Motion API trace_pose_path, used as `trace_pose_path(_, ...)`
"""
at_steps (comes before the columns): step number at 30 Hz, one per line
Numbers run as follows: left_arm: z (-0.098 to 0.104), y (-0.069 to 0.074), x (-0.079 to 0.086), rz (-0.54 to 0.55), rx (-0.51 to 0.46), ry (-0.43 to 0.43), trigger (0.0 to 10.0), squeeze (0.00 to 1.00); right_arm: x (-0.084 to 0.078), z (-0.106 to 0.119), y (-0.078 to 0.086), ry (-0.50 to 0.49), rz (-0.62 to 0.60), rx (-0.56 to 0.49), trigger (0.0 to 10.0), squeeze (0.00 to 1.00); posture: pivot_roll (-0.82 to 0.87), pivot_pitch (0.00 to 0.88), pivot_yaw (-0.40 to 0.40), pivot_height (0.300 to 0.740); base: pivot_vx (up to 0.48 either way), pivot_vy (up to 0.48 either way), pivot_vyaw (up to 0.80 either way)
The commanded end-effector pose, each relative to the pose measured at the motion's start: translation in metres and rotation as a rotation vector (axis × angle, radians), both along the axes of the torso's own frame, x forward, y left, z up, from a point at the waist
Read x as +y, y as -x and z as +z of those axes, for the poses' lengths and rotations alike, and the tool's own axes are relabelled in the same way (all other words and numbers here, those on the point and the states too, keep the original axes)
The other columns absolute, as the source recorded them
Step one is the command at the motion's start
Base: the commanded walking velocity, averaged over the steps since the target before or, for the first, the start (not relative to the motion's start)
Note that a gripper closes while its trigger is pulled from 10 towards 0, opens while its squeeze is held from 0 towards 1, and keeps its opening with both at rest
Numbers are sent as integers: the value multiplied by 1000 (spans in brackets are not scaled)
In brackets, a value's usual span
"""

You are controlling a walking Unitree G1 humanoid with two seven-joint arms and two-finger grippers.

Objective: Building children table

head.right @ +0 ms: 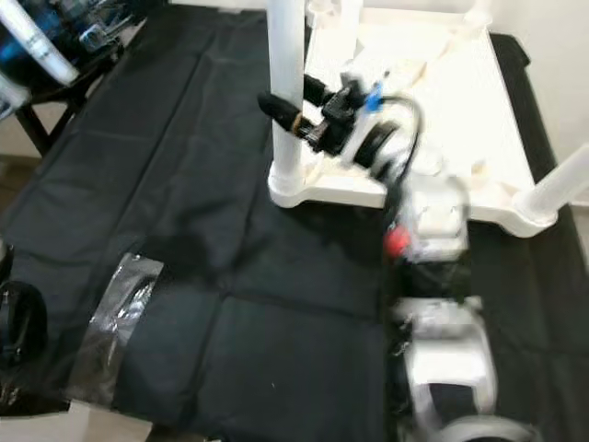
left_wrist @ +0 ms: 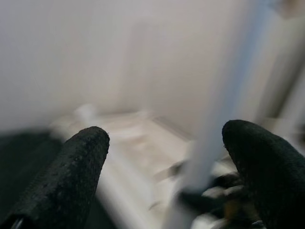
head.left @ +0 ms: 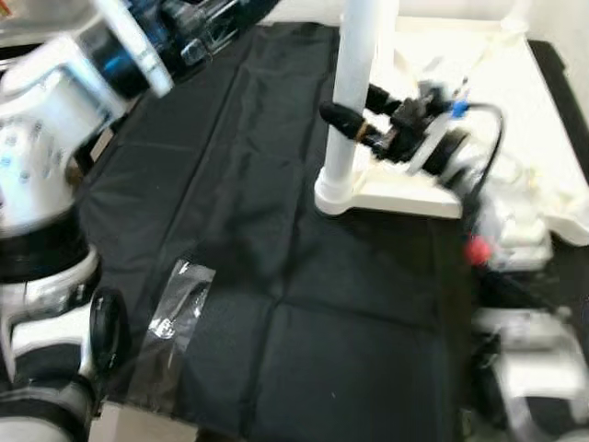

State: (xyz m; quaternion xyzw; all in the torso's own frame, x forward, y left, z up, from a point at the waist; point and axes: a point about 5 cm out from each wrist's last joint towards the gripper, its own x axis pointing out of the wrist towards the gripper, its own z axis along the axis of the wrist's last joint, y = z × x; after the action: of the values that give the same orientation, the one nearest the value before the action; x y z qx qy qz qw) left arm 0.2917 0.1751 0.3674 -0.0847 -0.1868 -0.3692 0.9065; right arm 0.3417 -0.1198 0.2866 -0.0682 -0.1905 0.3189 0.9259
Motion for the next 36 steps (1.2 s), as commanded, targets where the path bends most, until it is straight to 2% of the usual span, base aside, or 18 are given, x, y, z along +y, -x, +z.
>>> trace_pose_path(1, -31, -1, 15, 153, 89, 19, 10000, 1000, 1, -44, 1, -9, -228, 156, 0, 0, 22, 230, 28, 740, 0, 0, 0)
trace_pose_path(2, -31, -1, 15, 153, 89, 19, 10000, 1000, 1, -44, 1, -9, -228, 156, 0, 0, 22, 230, 28, 740, 0, 0, 0)
trace_pose_path(4, -134, 14, 23, 346, 351, -29, 10000, 1000, 37, -79, 18, -108, -388, 261, 0, 0, 39, 208, 22, 740, 0, 0, 0)
trace_pose_path(5, -159, 24, 20, 361, 415, -48, 10000, 1000, 46, -83, 21, -122, -394, 276, 0, 0, 39, 208, 22, 740, 0, 0, 0)
trace_pose_path(7, -172, 31, 16, 360, 444, -54, 10000, 980, 47, -84, 20, -122, -399, 280, 0, 0, 38, 204, 17, 740, 0, 0, 0)
trace_pose_path(8, -178, 35, 11, 355, 452, -57, 10000, 765, 44, -83, 18, -120, -411, 278, 0, 0, 33, 196, 17, 740, 0, 0, 0)
trace_pose_path(9, -178, 35, 11, 355, 452, -57, 10000, 765, 44, -83, 18, -120, -411, 278, 0, 0, 33, 196, 17, 740, 0, 0, 0)
trace_pose_path(10, -179, 37, 9, 354, 460, -56, 10000, 533, 42, -82, 19, -120, -427, 281, 0, 0, 33, 196, 17, 740, 0, 0, 0)
trace_pose_path(11, -179, 37, 9, 354, 460, -56, 10000, 533, 42, -82, 19, -120, -427, 281, 0, 0, 33, 196, 17, 740, 0, 0, 0)
trace_pose_path(12, -183, 39, 6, 353, 463, -52, 10000, 149, 41, -81, 20, -116, -438, 283, 0, 0, 28, 193, 17, 740, 0, 0, 0)
trace_pose_path(13, -188, 40, 1, 351, 459, -74, 10000, 0, 41, -79, 23, -116, -459, 287, 0, 0, 17, 186, 21, 740, 0, 0, 0)
trace_pose_path(16, -197, 41, -6, 360, 451, -103, 10000, 0, 41, -77, 26, -118, -483, 293, 0, 0, 12, 184, 24, 740, 0, 0, 0)
trace_pose_path(17, -201, 42, -9, 364, 443, -111, 10000, 0, 41, -76, 27, -120, -498, 294, 5608, 0, 8, 184, 25, 740, 0, 0, 0)
trace_pose_path(19, -204, 43, -12, 367, 437, -112, 10000, 0, 41, -76, 28, -121, -506, 293, 5608, 0, 7, 183, 25, 740, 0, 0, 0)
trace_pose_path(20, -206, 44, -14, 372, 426, -118, 10000, 0, 41, -76, 28, -120, -497, 298, 10000, 0, 3, 183, 26, 740, 0, 0, 0)
trace_pose_path(22, -207, 45, -16, 376, 415, -116, 10000, 0, 41, -73, 30, -133, -470, 288, 10000, 0, 5, 183, 25, 740, 0, 0, 0)
trace_pose_path(23, -207, 44, -16, 380, 405, -112, 10000, 0, 40, -70, 30, -133, -422, 264, 10000, 1000, 8, 185, 21, 740, 0, 0, 0)
trace_pose_path(36, -202, 42, -21, 394, 337, -85, 10000, 0, -20, -38, 13, -8, -106, 165, 10000, 1000, 9, 220, -2, 740, 0, 0, 0)
